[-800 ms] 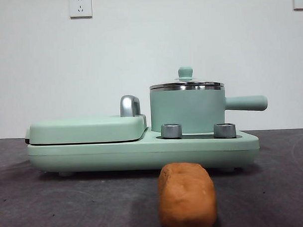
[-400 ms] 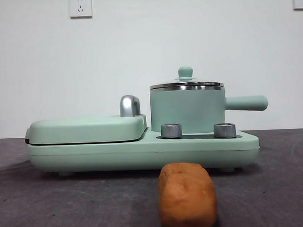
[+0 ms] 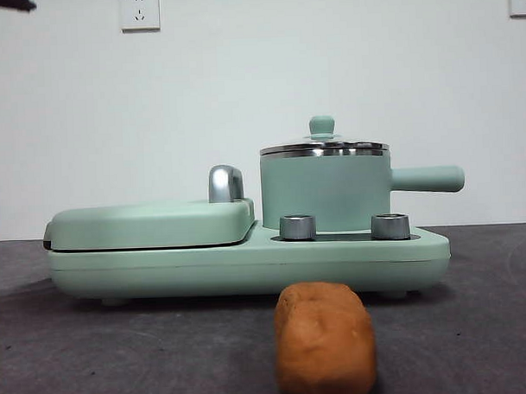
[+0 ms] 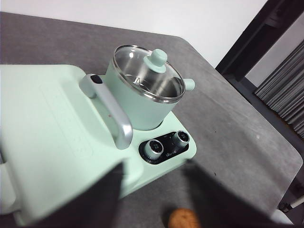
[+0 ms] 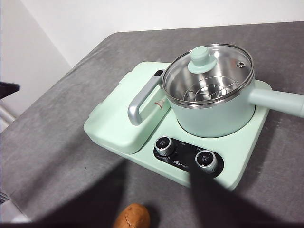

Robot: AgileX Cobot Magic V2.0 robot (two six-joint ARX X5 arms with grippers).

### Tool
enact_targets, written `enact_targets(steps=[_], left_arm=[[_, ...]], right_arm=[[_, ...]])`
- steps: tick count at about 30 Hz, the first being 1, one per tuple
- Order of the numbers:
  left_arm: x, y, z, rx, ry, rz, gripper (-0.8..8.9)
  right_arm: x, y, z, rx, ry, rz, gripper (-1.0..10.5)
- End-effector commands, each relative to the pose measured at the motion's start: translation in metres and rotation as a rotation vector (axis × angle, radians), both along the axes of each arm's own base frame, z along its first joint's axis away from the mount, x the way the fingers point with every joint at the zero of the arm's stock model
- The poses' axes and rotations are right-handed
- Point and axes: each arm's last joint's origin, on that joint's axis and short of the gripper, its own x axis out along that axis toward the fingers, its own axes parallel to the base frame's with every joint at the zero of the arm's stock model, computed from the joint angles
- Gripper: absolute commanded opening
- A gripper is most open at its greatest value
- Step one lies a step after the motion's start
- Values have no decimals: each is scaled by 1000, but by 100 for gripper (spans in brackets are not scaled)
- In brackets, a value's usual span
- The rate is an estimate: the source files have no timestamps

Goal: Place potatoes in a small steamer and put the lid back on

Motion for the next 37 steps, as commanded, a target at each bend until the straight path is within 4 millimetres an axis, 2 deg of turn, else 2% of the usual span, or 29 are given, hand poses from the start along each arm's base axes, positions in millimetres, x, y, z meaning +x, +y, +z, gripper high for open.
enact_targets(steps=[1, 4, 11, 19, 22, 28, 33, 37], left_arm=[[4, -3, 8, -4, -47, -18, 457], [9, -6, 8, -18, -49, -31, 510], [27, -21, 8, -43, -20, -91, 509], [61, -53, 20, -31, 35, -194, 509], [75, -69, 26, -5, 51, -212, 509], [102, -109, 37, 180, 45, -230, 509], [131, -146, 48, 312, 36, -222, 508], [155, -172, 51, 353, 16, -220, 498]], right_arm=[[1, 0, 6, -9, -30, 5, 445], [1, 0, 6, -9, -29, 6, 479], [1, 0, 6, -8, -28, 5, 480], [1, 0, 6, -8, -28, 5, 489], [1, 0, 6, -8, -28, 5, 489], [1, 0, 6, -8, -28, 5, 489], [1, 0, 6, -8, -28, 5, 489], [1, 0, 6, -8, -28, 5, 489]])
